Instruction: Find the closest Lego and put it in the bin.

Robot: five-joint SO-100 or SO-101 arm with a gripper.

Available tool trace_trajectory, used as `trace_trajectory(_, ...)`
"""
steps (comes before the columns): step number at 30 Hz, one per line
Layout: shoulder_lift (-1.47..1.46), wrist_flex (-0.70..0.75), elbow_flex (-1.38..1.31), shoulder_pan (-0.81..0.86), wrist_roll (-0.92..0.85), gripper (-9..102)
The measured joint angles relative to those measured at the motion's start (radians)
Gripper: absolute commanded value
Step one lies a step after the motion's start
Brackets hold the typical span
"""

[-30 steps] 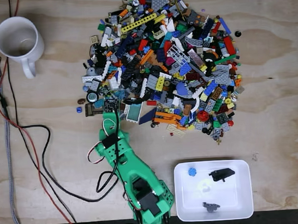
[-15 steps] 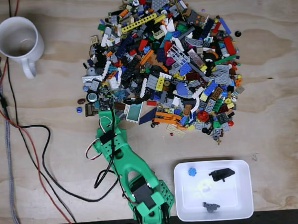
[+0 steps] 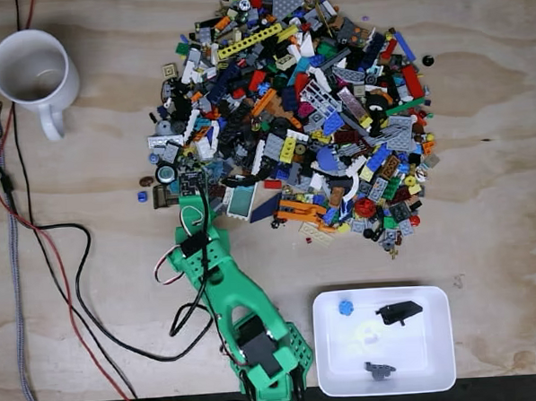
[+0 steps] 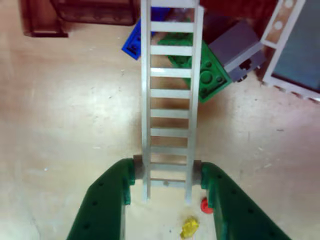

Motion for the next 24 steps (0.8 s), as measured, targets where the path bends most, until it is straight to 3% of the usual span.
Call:
trace_trajectory(9,0.138,0.138,-0.043,0.034,-0.04,0)
trace_trajectory(16,0.227,0.095,-0.043,0.227,-0.137,0)
trace_trajectory(20,0.227,0.038,-0.046,0.515,-0.146,0)
trace_trajectory(24,0.233,0.103,-0.117,0.854,-0.121,0)
